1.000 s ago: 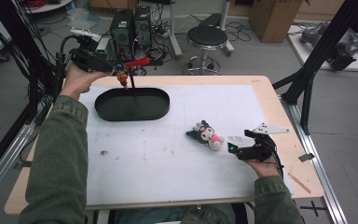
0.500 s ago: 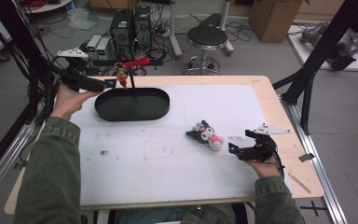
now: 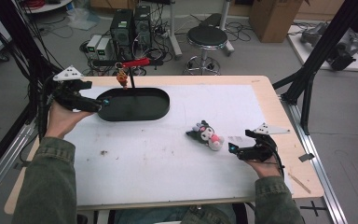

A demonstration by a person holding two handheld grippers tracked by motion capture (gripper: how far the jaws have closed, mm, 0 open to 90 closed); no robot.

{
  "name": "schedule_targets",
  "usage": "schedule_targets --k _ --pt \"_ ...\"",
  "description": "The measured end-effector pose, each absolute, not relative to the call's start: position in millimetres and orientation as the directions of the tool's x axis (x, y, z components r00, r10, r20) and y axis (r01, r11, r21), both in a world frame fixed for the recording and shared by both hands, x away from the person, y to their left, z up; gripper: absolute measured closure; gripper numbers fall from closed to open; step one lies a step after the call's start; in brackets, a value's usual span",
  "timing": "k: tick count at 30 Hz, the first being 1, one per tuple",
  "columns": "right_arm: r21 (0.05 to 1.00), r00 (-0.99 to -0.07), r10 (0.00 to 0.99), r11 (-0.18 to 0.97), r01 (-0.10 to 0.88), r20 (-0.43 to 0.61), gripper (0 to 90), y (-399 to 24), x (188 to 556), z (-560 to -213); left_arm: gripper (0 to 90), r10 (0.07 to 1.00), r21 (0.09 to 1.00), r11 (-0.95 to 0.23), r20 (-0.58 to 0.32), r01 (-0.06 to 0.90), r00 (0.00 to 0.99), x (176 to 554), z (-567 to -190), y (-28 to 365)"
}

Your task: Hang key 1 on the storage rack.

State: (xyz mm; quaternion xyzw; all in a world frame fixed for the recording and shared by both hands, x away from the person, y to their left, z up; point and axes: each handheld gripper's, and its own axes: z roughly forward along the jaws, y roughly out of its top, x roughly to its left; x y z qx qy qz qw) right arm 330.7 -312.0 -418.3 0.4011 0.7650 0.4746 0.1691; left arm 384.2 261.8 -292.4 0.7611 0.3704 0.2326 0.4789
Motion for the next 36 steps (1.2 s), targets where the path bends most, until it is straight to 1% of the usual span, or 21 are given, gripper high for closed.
schedule_targets --k 9,14,20,24,27,36 --pt "0.862 -0.626 0.771 0.236 0.449 0.115 0.5 -309.0 333.8 -419.9 1.7 0.804 0.901 -0.237 -0.028 0.363 0.594 367.6 -310.9 270.8" --pt "0.863 -0.625 0.772 0.230 0.449 0.119 0.5 -308.7 333.5 -419.5 1.7 0.817 0.905 -0.227 -0.024 0.360 0.576 357.7 -323.2 275.8" --pt "0.861 -0.624 0.772 0.231 0.453 0.121 0.5 -309.7 333.5 -419.3 1.7 0.814 0.906 -0.193 -0.066 0.376 0.577 345.6 -355.9 281.1" --pt "0.862 -0.624 0.772 0.234 0.450 0.117 0.5 -309.8 333.0 -419.2 1.7 0.818 0.903 -0.188 -0.073 0.385 0.570 338.8 -369.1 283.1" --pt "0.862 -0.624 0.773 0.234 0.450 0.116 0.5 -309.9 333.2 -419.2 1.7 0.814 0.903 -0.176 -0.091 0.392 0.573 333.4 -374.6 283.8" --pt "0.861 -0.622 0.775 0.237 0.449 0.111 0.5 -310.2 333.2 -419.3 1.7 0.822 0.895 -0.179 -0.092 0.409 0.562 323.6 -387.4 285.5"
